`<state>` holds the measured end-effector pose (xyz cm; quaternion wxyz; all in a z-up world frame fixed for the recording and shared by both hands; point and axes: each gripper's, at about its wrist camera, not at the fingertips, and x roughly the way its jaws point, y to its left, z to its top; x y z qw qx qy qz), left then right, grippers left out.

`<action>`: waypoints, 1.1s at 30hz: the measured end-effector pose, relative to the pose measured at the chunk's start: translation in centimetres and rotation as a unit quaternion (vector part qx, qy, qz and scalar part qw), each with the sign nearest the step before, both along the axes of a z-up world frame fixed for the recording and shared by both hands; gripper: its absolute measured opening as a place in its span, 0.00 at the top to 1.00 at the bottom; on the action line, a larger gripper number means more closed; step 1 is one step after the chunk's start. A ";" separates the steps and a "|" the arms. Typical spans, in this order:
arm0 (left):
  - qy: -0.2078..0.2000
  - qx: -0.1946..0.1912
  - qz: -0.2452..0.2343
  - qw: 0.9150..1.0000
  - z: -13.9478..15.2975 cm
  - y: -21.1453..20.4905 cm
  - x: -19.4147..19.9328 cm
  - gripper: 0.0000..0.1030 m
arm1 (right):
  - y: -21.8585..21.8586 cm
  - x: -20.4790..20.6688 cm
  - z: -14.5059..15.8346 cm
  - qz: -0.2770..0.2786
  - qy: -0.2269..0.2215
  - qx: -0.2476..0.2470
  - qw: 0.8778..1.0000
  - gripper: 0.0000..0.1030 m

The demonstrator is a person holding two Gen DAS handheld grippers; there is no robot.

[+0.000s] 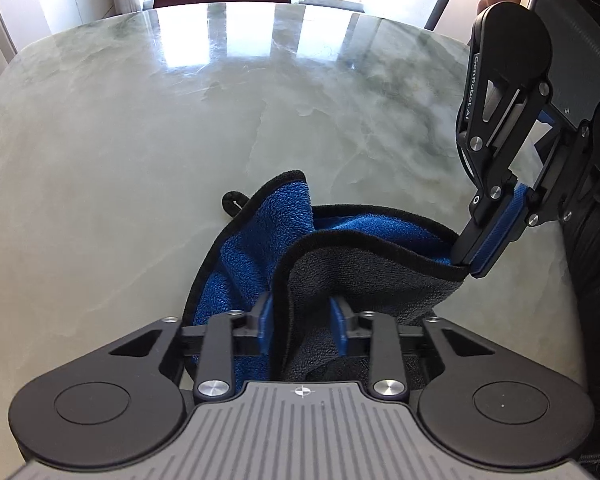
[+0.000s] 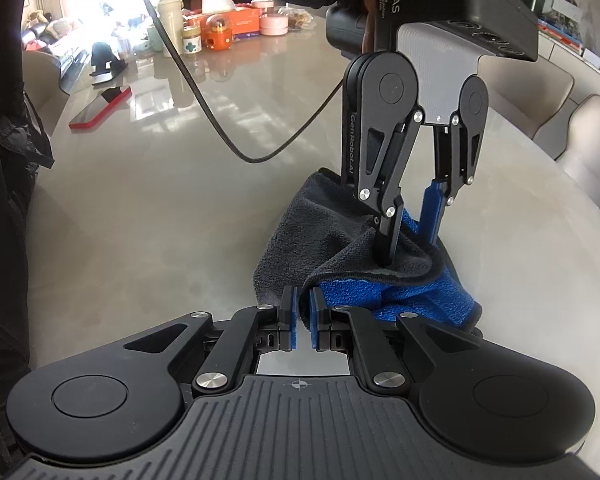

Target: Fold towel

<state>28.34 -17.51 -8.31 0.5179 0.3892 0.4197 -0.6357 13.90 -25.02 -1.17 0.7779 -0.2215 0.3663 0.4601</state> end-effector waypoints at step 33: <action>-0.113 -0.167 0.194 0.960 11.0 14.2 -12.8 0.98 | 0.8 -1.9 1.1 -0.098 -0.128 -0.009 0.987 0.45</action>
